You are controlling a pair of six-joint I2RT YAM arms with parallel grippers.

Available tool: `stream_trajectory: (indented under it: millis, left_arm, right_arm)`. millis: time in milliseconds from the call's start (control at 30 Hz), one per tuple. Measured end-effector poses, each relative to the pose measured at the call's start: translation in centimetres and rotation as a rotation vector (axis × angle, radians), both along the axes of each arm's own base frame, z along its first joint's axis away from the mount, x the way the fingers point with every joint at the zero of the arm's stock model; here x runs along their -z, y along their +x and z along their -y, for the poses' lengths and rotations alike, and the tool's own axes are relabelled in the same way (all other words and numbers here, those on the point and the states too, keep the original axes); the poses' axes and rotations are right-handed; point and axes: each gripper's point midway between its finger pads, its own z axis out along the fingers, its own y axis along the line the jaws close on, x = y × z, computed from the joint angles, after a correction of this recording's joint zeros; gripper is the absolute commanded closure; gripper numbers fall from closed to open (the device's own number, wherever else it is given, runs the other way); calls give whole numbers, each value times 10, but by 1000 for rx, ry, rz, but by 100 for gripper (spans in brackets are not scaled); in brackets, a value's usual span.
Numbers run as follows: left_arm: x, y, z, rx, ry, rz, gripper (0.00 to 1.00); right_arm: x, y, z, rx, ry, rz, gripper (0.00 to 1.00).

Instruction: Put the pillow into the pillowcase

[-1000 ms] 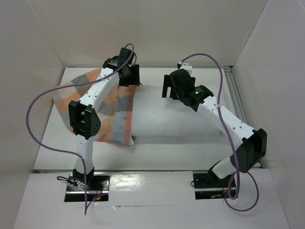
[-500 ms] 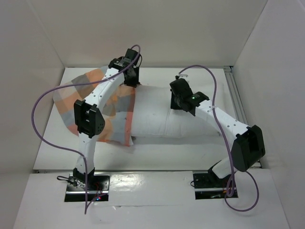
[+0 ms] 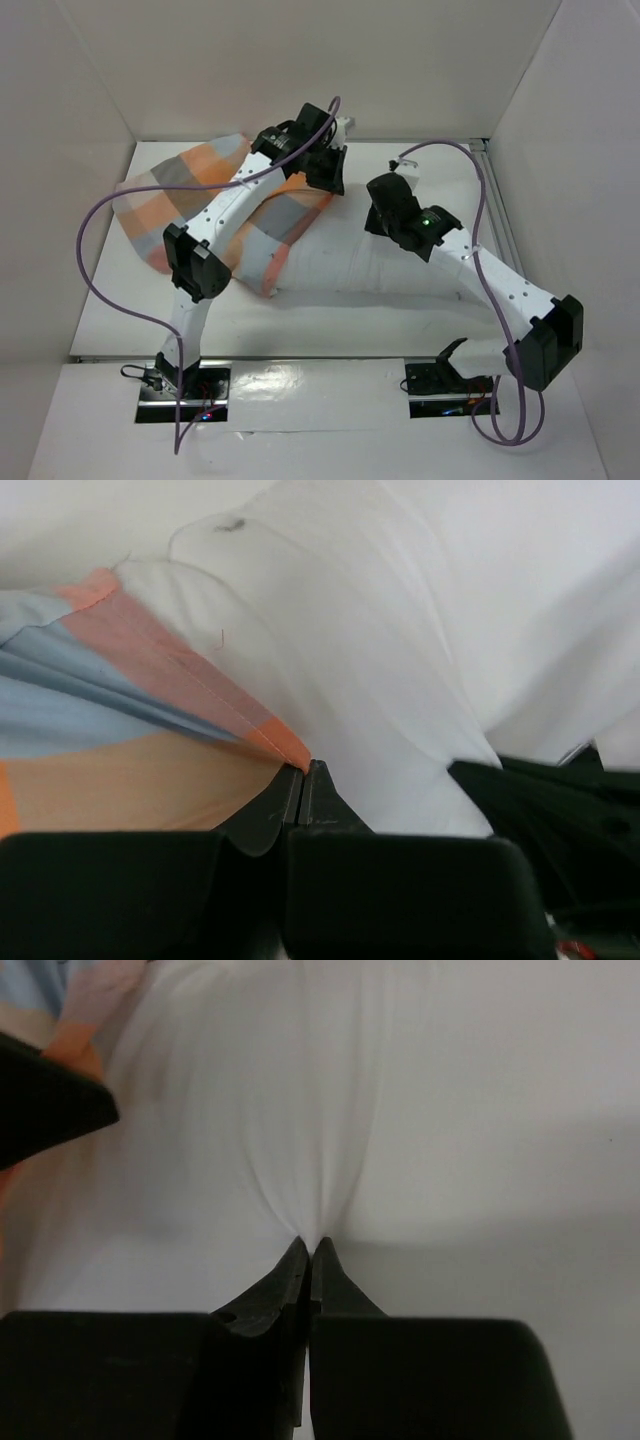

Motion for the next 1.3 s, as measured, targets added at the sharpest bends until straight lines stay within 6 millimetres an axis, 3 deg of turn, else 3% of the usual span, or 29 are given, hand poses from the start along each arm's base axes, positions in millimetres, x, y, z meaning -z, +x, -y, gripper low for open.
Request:
stream_trajectory:
  millis: [100, 133, 167, 200, 267, 333, 433, 500, 633, 667, 733, 833, 933, 1000, 1067, 1133, 1300]
  left_arm:
    - [8, 10, 10, 12, -17, -6, 100]
    - [16, 13, 12, 13, -13, -18, 79]
    - [22, 14, 12, 16, -6, -26, 66]
    - [27, 15, 12, 18, 3, -32, 50]
    - [32, 13, 12, 21, 18, -40, 18]
    - [26, 12, 5, 2, 44, -19, 4]
    - [1, 5, -18, -48, 93, 51, 3]
    - [-26, -3, -40, -101, 110, 110, 5]
    - [-95, -41, -111, -280, 99, 267, 17]
    - [-108, -55, -131, -330, 88, 297, 20]
    - [-114, -83, -164, -417, 69, 334, 20]
    - [-80, -122, -195, -478, 67, 295, 19]
    - [-15, -145, -203, -508, 91, 176, 16]
    - [34, -157, -201, -512, 118, 75, 16]
    - [77, -172, -200, -519, 150, -15, 16]
    - [106, -184, -201, -538, 166, -74, 16]
    - [133, -190, -204, -605, 106, -65, 19]
  right_arm:
    - [-4, -7, 1, 32, 0, 20, 100]
    - [-4, -9, 2, 40, 3, 22, 100]
    - [-2, -10, 3, 45, 4, 20, 100]
    - [-1, -12, 2, 46, 2, 18, 93]
    - [1, -14, 1, 37, -4, 15, 61]
    - [0, -14, -1, 13, -21, 20, 15]
    - [-8, -13, -2, -30, -53, 39, 1]
    - [-19, -10, -2, -51, -70, 62, 1]
    - [-66, -2, -13, -123, -87, 161, 1]
    - [-77, -1, -18, -147, -88, 184, 1]
    - [-92, -4, -33, -209, -100, 218, 1]
    - [-95, -18, -75, -348, -140, 240, 1]
    - [-70, -42, -126, -510, -219, 221, 1]
    - [-48, -60, -151, -603, -268, 197, 1]
    - [-28, -74, -161, -668, -298, 173, 1]
    - [-15, -81, -161, -700, -322, 151, 1]
    - [0, -86, -160, -715, -343, 135, 1]
